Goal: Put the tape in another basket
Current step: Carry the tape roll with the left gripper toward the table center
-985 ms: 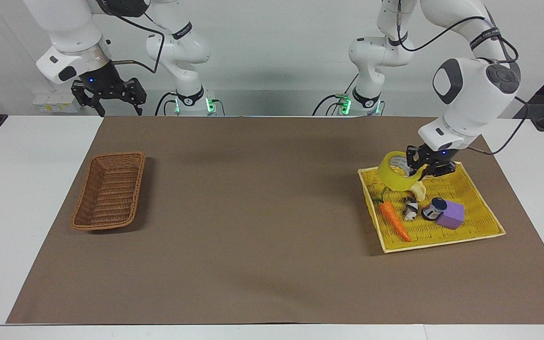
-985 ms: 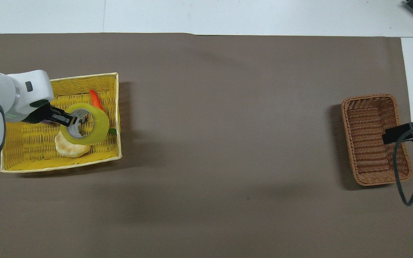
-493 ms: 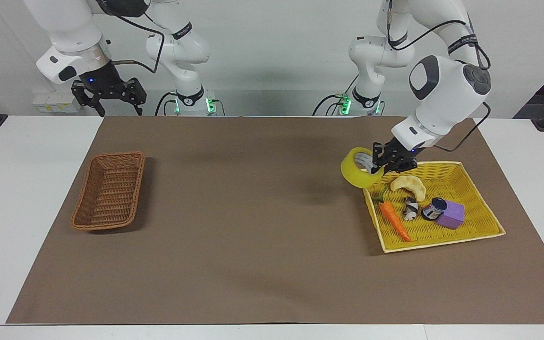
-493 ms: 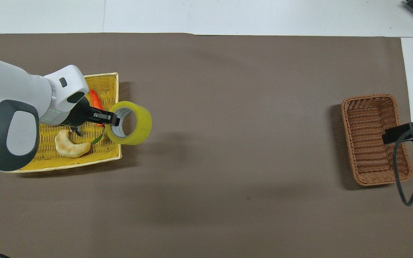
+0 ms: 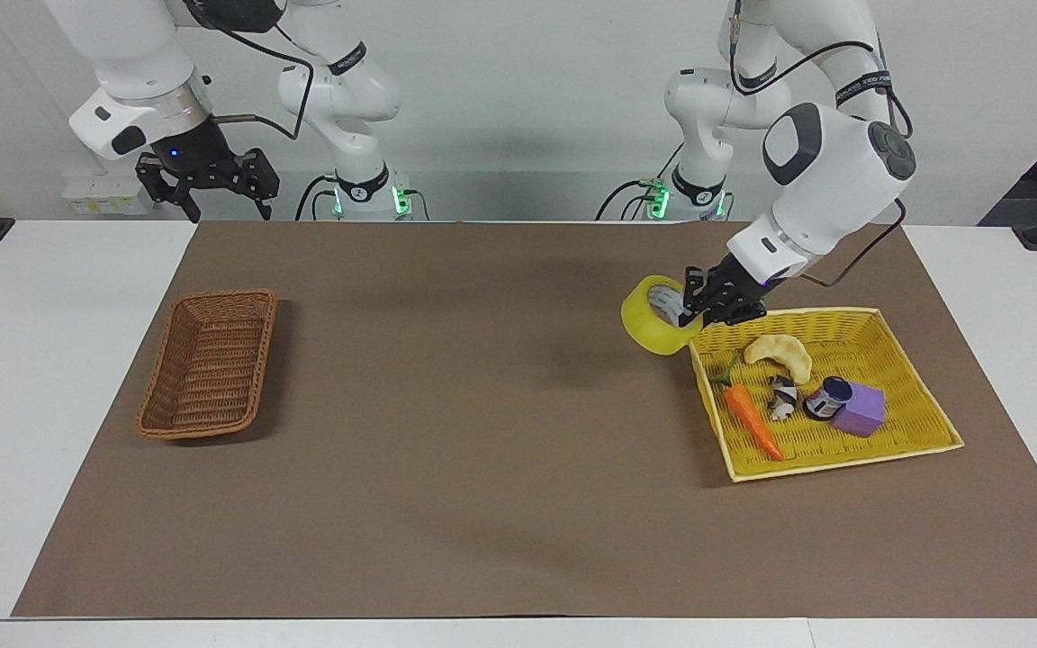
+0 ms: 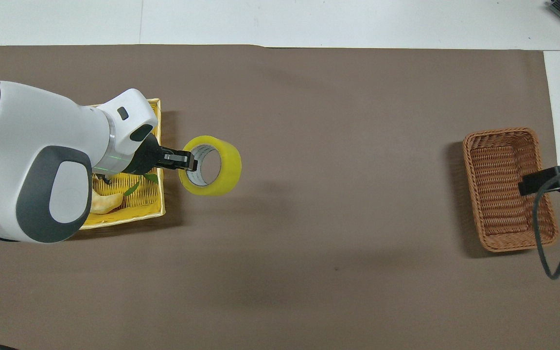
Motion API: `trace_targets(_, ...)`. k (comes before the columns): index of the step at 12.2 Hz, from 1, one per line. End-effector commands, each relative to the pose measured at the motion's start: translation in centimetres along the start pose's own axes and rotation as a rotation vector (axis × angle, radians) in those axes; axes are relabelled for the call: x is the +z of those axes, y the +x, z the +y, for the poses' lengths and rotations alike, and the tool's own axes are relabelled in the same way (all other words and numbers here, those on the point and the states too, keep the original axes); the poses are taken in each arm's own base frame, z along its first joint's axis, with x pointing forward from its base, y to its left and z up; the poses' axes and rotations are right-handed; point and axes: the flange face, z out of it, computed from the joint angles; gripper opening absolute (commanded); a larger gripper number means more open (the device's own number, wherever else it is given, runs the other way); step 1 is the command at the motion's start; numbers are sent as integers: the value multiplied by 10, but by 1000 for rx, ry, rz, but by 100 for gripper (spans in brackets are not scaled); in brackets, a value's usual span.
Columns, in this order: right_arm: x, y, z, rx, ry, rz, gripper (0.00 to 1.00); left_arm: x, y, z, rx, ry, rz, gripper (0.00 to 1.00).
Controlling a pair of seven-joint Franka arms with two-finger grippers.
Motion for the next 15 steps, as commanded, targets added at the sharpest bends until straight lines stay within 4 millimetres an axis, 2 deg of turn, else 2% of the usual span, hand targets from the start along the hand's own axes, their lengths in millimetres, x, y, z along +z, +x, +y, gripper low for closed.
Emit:
trace_targets(1,0,-6,-3,21,13,16,100,-3,-1,18,-35,-21,47,0)
trace_targets(5,1,-6,-3,21,14,15,100,8,-3,39,-50,-36,56,0)
trace_targets(10,0,-6,-3,21,13,16,100,9,-1,43,-93,-105,78,0)
trace_targets(15,0,-6,-3,21,13,16,100,21,-3,58,-100,-147,95,0)
